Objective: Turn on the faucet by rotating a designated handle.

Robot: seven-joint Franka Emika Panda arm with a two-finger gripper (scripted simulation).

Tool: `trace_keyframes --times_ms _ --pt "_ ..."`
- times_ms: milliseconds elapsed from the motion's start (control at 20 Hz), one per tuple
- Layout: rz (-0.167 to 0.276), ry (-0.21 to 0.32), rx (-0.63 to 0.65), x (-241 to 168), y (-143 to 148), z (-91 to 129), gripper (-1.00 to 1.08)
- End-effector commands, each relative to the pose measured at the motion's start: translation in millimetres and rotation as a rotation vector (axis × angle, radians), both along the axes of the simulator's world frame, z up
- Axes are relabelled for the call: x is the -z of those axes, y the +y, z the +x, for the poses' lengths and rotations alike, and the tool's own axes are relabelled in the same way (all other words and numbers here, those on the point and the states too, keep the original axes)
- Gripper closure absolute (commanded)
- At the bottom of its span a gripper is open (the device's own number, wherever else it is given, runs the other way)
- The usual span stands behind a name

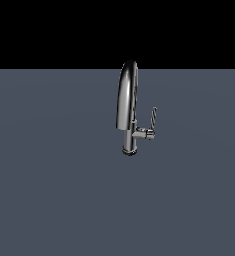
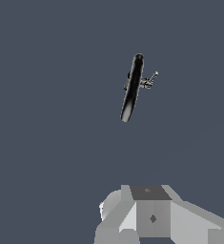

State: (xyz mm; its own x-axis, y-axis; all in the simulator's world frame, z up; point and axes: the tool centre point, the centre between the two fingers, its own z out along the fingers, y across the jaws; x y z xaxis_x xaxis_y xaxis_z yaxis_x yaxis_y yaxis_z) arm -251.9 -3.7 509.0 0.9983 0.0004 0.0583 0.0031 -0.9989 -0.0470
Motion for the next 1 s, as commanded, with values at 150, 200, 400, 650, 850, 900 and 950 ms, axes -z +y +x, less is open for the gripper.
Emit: trace_keyframes --times_ms 150,200,400,650,850,900,950 --pt "0.003 0.003 0.003 0.1 -0.2 1.3 1.08" --pt "0.006 0.005 0.006 0.2 -0.3 2.3 1.08" --pt "0.024 0.02 0.023 0.9 -1.3 9.1 1.08" --pt "0.063 0.054 0.061 2.7 -3.8 24.1 1.08" --pt "0.109 0.094 0.106 5.7 -7.3 41.5 1.08" --pt "0.122 0.105 0.119 6.7 -8.5 46.6 1.08" --pt "0.137 0.118 0.133 7.9 -9.8 52.0 1.08"
